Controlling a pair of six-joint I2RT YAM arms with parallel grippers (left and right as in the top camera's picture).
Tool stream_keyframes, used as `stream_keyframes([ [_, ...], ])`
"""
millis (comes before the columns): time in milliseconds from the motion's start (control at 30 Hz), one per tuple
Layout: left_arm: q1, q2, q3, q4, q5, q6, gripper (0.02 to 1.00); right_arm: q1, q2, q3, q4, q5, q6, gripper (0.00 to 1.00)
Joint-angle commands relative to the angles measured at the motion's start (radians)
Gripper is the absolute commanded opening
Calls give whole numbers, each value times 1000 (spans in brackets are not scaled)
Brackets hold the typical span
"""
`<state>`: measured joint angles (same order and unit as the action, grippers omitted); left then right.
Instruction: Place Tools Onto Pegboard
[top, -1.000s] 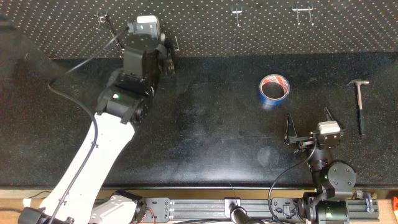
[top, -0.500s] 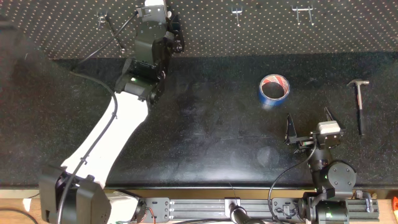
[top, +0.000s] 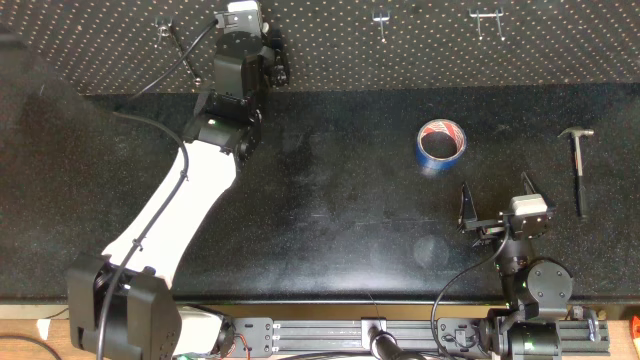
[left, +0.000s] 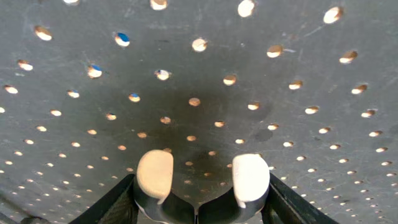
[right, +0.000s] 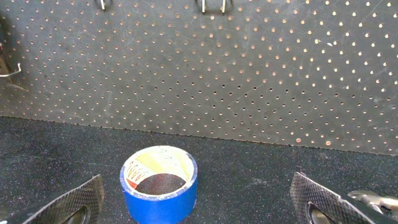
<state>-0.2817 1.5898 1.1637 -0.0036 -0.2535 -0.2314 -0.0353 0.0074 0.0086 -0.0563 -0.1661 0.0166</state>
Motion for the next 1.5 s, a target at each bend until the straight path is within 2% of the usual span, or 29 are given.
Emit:
stream_keyframes([
  [33, 6, -3, 9, -35, 56, 11, 29, 6, -6, -5, -3, -2, -11, 976],
  [233, 6, 24, 8, -116, 71, 11, 31, 6, -6, -5, -3, -2, -11, 976],
  [333, 8, 34, 8, -109, 66, 12, 82, 6, -6, -5, -3, -2, -11, 976],
  [367, 8, 42, 8, -105, 66, 12, 167, 6, -6, -5, -3, -2, -11, 976],
  [400, 8, 55, 8, -93, 66, 12, 202, 6, -6, -5, -3, -2, -11, 976],
  [467, 8, 85, 8, -67, 66, 12, 215, 6, -6, -5, -3, -2, -11, 976],
  [533, 8, 111, 8, -33, 66, 12, 358, 6, -6, -5, -3, -2, -11, 976],
  [567, 8, 124, 8, -16, 66, 12, 535, 6, -6, -5, -3, -2, -11, 976],
  [600, 8, 130, 8, -14, 63, 12, 660, 6, -6, -5, -3, -2, -11, 976],
  [633, 8, 135, 8, -14, 62, 12, 844, 6, -6, -5, -3, -2, -11, 976],
  [667, 8, 138, 8, -14, 62, 12, 954, 6, -6, -5, -3, -2, -11, 976],
  [700, 8, 139, 8, -14, 62, 12, 996, 6, -6, -5, -3, -2, -11, 976],
  [833, 8, 118, 8, -2, 62, 12, 996, 6, -6, -5, -3, -2, -11, 976],
  [967, 18, -98, -73, -20, 48, 12, 996, 6, -6, -5, -3, -2, -11, 976],
  [1100, 74, -496, -499, 138, 98, 7, 996, 6, -6, -5, -3, -2, -11, 976],
  [1233, 239, -917, -942, 360, 254, 1, 996, 6, -6, -5, -3, -2, -11, 976],
  [1333, 310, -1122, -1058, 341, 266, 1, 996, 6, -6, -5, -3, -2, -11, 976],
  [1433, 314, -1271, -1155, 325, 266, 1, 996, 6, -6, -5, -3, -2, -11, 976],
  [1500, 303, -1405, -1158, 147, 245, 5, 998, 6, -6, -5, -3, -2, -11, 976],
])
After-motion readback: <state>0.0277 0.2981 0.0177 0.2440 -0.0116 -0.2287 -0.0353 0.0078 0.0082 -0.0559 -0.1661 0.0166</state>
